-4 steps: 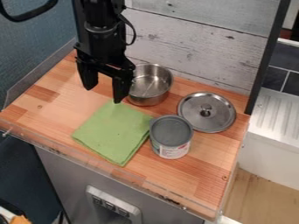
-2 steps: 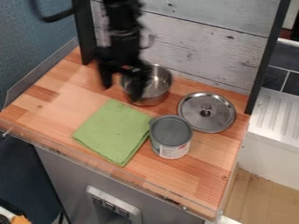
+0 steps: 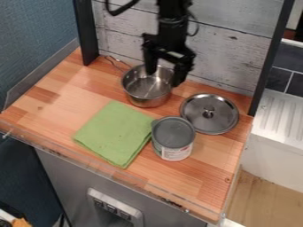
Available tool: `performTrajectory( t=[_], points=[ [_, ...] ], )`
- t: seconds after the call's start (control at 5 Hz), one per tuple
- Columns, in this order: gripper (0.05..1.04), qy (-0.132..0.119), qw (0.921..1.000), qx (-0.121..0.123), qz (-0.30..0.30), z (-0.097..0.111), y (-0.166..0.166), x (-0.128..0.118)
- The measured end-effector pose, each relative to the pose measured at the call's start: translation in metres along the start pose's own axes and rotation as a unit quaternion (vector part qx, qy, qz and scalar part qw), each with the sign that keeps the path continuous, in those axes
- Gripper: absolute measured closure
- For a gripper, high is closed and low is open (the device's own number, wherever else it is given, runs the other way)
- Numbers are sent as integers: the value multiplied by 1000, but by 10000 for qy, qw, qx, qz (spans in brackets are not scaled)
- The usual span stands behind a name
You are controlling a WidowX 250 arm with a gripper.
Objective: Put the silver pot on the green cloth
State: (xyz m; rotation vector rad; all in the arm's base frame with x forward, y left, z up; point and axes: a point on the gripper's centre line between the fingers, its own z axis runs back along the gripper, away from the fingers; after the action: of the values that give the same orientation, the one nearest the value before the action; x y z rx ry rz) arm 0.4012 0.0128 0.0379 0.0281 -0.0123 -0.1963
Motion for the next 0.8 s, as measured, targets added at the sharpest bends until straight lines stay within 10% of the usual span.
performTrajectory(
  t=[0.8],
  points=[
    [112, 124, 9971, 745, -14, -24, -3, -16]
  ],
)
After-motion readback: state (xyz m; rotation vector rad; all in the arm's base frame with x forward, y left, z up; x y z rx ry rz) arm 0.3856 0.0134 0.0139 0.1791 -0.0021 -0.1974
